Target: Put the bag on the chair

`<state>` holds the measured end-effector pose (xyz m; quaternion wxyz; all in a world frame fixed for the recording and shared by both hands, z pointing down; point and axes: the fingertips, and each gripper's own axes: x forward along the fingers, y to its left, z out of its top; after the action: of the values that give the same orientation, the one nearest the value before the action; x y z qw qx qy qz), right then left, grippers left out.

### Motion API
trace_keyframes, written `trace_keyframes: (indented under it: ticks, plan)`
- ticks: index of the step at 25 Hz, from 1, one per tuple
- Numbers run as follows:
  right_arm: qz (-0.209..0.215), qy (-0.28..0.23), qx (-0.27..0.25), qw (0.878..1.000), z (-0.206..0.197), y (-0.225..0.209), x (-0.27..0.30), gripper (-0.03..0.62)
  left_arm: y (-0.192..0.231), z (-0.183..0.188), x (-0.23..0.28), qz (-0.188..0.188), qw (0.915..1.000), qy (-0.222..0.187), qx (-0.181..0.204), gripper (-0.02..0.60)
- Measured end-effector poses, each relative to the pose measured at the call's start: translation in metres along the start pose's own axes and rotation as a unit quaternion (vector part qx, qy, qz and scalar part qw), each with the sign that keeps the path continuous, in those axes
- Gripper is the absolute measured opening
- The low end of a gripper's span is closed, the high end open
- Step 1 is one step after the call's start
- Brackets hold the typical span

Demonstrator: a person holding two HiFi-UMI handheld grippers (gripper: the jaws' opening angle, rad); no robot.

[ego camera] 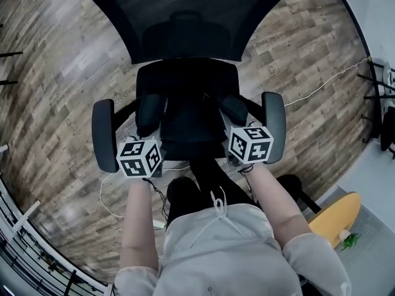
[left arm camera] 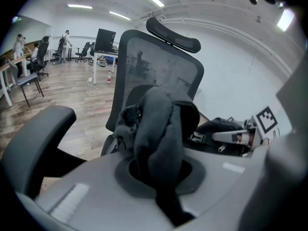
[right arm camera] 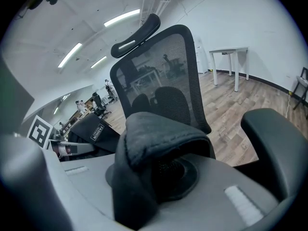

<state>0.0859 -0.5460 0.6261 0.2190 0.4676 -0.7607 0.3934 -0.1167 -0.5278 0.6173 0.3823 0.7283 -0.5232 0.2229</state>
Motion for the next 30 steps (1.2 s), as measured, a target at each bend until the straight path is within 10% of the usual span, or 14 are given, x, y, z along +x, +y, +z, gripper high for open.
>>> trace_keyframes:
  ticks: [30]
  plan:
    - [-0.043,0.025,-0.009,0.999,-0.052,-0.056,0.081,0.046,0.044,-0.048,0.095,0.051,0.9981,0.034,0.002,0.025]
